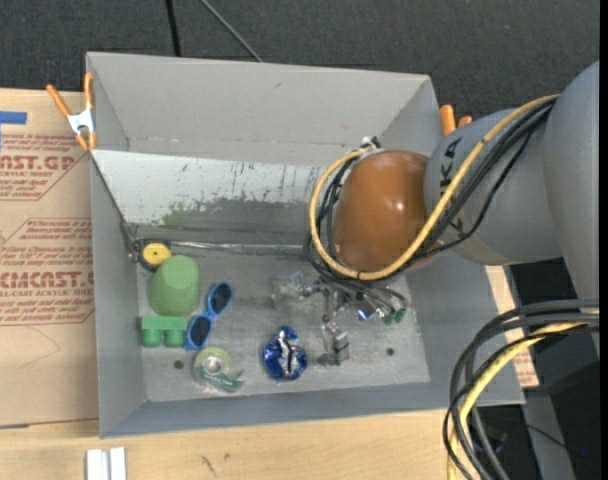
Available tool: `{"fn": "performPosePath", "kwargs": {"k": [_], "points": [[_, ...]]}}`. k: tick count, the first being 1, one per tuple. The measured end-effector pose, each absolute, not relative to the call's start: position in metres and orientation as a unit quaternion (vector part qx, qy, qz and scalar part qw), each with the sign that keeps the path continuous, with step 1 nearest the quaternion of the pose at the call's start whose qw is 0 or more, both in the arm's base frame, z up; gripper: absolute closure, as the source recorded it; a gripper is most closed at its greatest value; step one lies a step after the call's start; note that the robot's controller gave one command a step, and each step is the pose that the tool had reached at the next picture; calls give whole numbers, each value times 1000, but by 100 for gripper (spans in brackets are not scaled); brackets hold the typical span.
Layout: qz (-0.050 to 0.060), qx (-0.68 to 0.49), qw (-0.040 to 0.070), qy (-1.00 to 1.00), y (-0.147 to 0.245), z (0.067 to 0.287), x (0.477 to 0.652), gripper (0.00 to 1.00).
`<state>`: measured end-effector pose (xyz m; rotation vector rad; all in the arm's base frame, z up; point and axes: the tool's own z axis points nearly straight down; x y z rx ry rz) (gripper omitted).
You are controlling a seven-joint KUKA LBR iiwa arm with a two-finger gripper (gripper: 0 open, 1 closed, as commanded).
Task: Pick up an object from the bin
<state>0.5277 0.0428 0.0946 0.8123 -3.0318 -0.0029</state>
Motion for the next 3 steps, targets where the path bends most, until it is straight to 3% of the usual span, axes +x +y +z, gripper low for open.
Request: {"fn": "performPosePath", "kwargs": {"k": [1, 2, 3], "points": [[-1, 197, 1, -980, 46, 92, 513, 0], [0, 240, -2, -971, 45, 90, 483, 0], [0, 240, -2, -971, 45, 90, 483, 0]]}}
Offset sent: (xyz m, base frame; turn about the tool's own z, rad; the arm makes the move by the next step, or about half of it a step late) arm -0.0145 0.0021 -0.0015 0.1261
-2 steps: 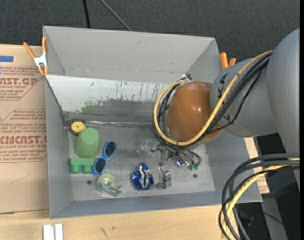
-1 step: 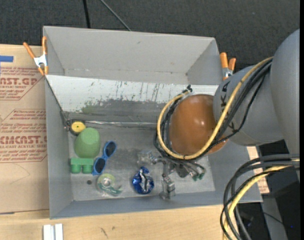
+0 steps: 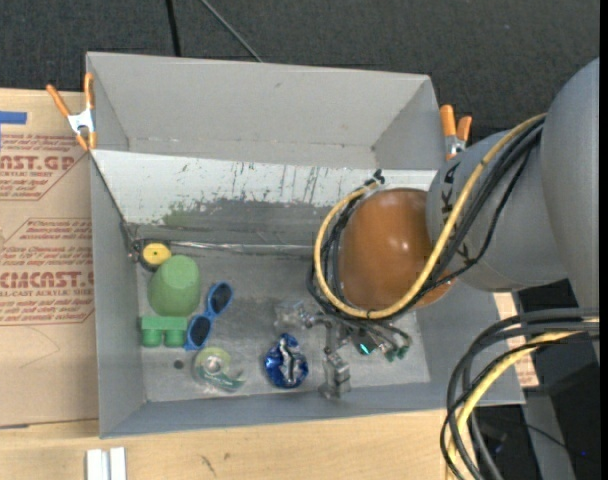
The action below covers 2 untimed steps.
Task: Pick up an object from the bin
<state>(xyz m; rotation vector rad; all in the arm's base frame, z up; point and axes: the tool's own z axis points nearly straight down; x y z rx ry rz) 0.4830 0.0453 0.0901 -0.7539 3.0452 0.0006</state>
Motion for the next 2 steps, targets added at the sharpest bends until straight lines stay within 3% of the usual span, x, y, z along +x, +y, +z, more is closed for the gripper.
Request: {"fn": "performPosePath", "kwargs": {"k": [1, 2], "points": [[0, -359, 2, 933, 45, 82, 485, 0], [0, -359, 0, 933, 45, 81, 484, 100]]}}
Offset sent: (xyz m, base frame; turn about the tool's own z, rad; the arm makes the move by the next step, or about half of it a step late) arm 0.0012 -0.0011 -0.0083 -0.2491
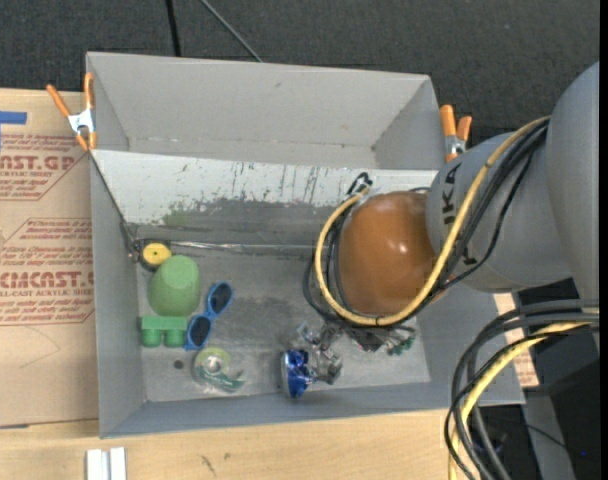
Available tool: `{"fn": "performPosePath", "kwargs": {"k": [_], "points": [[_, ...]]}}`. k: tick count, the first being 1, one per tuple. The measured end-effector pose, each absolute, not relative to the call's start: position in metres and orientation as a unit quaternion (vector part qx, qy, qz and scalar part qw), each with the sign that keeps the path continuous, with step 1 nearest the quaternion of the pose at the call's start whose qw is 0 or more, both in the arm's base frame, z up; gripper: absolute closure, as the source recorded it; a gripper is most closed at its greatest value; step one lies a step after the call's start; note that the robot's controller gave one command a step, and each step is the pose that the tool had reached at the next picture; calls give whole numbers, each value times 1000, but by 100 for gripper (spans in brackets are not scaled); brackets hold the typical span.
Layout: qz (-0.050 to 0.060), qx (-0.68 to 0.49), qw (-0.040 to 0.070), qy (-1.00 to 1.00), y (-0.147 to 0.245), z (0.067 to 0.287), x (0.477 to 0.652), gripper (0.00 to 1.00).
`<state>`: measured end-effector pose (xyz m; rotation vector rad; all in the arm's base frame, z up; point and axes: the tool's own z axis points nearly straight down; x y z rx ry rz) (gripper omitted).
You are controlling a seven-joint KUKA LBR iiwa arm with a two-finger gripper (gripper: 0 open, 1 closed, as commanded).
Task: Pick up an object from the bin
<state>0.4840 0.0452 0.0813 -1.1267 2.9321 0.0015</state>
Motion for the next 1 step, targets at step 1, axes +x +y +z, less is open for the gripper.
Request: {"fn": "performPosePath", "kwargs": {"k": [1], "points": [[-1, -308, 5, 951, 41, 256, 481, 100]]}}
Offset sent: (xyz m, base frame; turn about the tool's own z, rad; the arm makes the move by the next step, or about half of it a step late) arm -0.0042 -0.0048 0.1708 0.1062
